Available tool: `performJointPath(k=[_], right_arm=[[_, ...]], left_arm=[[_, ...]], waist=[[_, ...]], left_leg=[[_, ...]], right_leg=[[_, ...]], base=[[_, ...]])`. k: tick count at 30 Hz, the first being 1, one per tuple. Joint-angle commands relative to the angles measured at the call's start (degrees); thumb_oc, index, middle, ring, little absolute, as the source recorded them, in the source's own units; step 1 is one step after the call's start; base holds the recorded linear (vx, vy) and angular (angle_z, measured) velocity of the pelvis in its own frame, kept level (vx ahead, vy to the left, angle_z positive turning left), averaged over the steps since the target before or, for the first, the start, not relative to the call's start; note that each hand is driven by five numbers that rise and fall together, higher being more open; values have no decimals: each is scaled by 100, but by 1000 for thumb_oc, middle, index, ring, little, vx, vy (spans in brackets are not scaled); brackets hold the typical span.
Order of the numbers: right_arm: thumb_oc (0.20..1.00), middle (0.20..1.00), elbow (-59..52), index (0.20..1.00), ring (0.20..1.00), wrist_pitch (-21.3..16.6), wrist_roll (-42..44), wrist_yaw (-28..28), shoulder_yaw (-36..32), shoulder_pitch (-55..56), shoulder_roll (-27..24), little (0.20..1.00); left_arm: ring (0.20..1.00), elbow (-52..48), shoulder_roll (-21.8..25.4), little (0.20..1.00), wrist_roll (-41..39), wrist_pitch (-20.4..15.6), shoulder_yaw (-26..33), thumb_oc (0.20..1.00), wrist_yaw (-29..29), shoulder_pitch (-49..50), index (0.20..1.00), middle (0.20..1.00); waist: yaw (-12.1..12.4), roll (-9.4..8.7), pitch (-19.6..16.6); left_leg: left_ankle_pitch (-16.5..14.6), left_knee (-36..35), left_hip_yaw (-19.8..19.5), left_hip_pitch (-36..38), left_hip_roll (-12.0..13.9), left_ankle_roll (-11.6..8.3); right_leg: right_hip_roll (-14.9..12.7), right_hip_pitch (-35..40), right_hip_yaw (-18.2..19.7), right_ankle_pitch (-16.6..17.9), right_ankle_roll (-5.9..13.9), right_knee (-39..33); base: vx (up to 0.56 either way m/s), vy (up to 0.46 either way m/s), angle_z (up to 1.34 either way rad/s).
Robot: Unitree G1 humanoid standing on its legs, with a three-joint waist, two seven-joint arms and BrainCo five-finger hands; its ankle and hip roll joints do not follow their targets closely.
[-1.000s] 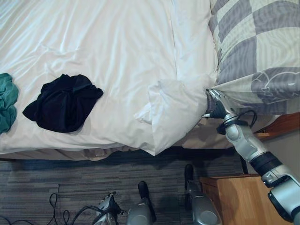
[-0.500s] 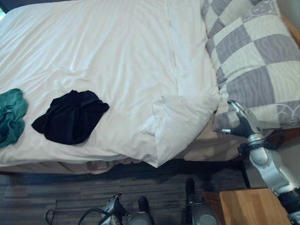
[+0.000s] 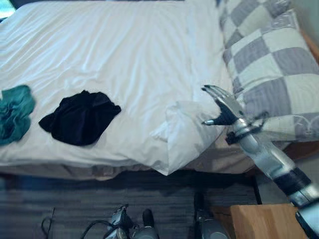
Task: Tidy up the quilt and then pick up the clothes from the bed and put them into the laundry hamper.
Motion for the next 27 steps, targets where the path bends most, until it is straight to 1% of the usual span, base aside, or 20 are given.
performJointPath(k=[1,2,5,6,7,8,10,12,15,16,17,18,19,21,22,23,24,25,26,27], right_arm=[[1000,1000,226,1000,1000,64,-96,-154,-7,-835,50,1000],[1000,1000,913,1000,1000,134,-7,-212,164,-1109,279,1000],[1000,1000,2117,1000,1000,212,180,-255,371,-1401,693,1000],[1000,1000,2120,1000,1000,211,181,-256,373,-1403,694,1000],[598,598,2935,598,598,236,385,-255,402,-1524,937,598],[200,200,3289,200,200,258,434,-230,453,-1613,1054,200],[200,200,3664,200,200,308,306,-183,558,-1615,1232,200],[200,200,3724,200,200,351,308,-144,514,-1464,1353,200],[200,200,3108,200,200,299,370,-142,268,-714,1301,200],[200,200,3085,200,200,308,366,-135,260,-693,1293,200],[200,200,2323,200,200,268,543,-134,-263,262,1046,200],[200,200,2303,200,200,277,541,-127,-273,276,1039,200],[200,200,1547,200,200,188,703,-123,-884,1396,838,200],[200,200,1132,200,200,111,635,-71,-1387,2452,676,200],[200,200,1059,200,200,102,586,-56,-1546,2870,688,200],[407,407,1081,407,407,86,581,-68,-1698,3208,738,407],[1000,1000,1254,1000,1000,91,643,-96,-1847,3522,859,1000],[1000,1000,1377,1000,1000,111,624,-121,-1904,3709,951,1000],[1000,1000,1375,1000,1000,111,623,-121,-1905,3709,953,1000],[1000,1000,1589,1000,1000,161,625,-200,-2012,3885,1084,1000]], left_arm=[[1000,177,112,1000,-231,-12,-244,1000,166,-310,1000,1000],[1000,207,122,1000,-286,-19,-303,1000,213,-347,1000,1000],[1000,268,113,1000,-307,-62,-401,1000,237,-378,1000,1000],[1000,269,113,1000,-307,-62,-400,1000,237,-378,1000,1000],[1000,323,90,1000,-294,-88,-501,1000,218,-415,1000,1000],[1000,332,73,1000,-295,-119,-556,1000,198,-432,1000,1000],[1000,399,49,1000,-210,-127,-642,1000,171,-451,1000,1000],[1000,440,31,1000,-111,-96,-695,1000,142,-431,1000,1000],[1000,457,-30,1000,-28,-49,-586,1000,105,-391,1000,1000],[1000,455,-30,1000,-28,-48,-592,1000,105,-382,1000,1000],[1000,469,-34,1000,10,31,-361,1000,78,-388,1000,1000],[1000,466,-32,1000,10,31,-367,1000,77,-385,1000,1000],[1000,449,-29,1000,8,75,-81,1000,73,-359,1000,1000],[1000,450,-18,1000,75,110,141,1000,45,-313,1000,1000],[1000,454,-15,1000,102,130,209,1000,32,-277,1000,1000],[1000,448,-11,1000,130,138,260,1000,29,-260,1000,1000],[1000,436,-9,1000,171,132,301,1000,33,-242,1000,1000],[1000,431,-14,1000,177,138,313,1000,24,-244,1000,1000],[1000,431,-11,1000,177,138,313,1000,23,-245,1000,1000],[1000,417,-11,1000,154,139,333,1000,32,-268,1000,1000]], waist=[[286,152,591],[379,216,668],[480,357,784],[479,357,784],[522,460,828],[543,500,836],[529,544,826],[483,545,796],[312,482,736],[318,481,730],[132,375,665],[141,373,652],[-50,264,566],[-211,167,446],[-264,139,402],[-328,105,349],[-419,68,308],[-474,48,284],[-466,44,275],[-545,17,234]], left_leg=[[-508,7,-90,-145,-143,40],[-438,7,-146,-294,-143,10],[-354,7,-195,-487,-154,-29],[-354,7,-196,-488,-154,-29],[-313,7,-211,-582,-167,-51],[-297,7,-214,-615,-173,-56],[-299,7,-207,-649,-169,-68],[-313,7,-196,-631,-165,-58],[-374,7,-172,-520,-169,-25],[-376,7,-172,-516,-171,-24],[-468,7,-143,-367,-179,3],[-455,7,-139,-383,-178,3],[-560,7,-83,-215,-186,28],[-630,7,-27,-59,-176,42],[-663,7,-2,15,-169,51],[-694,7,36,91,-162,56],[-733,7,100,174,-156,66],[-759,7,153,240,-150,70],[-744,7,161,223,-148,69],[-779,7,231,293,-141,77]], right_leg=[[-267,306,65,-1251,507,438],[-272,211,20,-1214,511,418],[-287,95,-31,-1148,523,335],[-287,94,-32,-1147,523,335],[-292,41,-40,-1114,527,286],[-289,24,-23,-1097,531,258],[-282,17,-20,-1084,531,193],[-284,34,-11,-1090,529,188],[-291,87,42,-1106,531,236],[-292,90,42,-1109,532,237],[-290,190,75,-1153,540,276],[-289,174,80,-1138,537,271],[-285,283,112,-1193,555,317],[-283,383,122,-1231,575,349],[-283,429,124,-1249,581,361],[-277,470,145,-1260,591,371],[-270,499,192,-1270,603,393],[-261,526,235,-1276,606,399],[-258,507,244,-1259,601,394],[-243,528,320,-1263,608,403]], base=[[-97,-55,34],[-70,-47,29],[-31,-20,32],[-23,10,20],[-19,23,11],[-16,32,23],[6,28,14],[23,30,-5],[23,45,1],[52,38,0],[36,19,-3],[96,42,-6],[73,29,-6],[106,28,-18],[100,19,-39],[84,29,-33],[68,41,-41],[32,30,-26],[28,38,-48],[46,71,-47]])
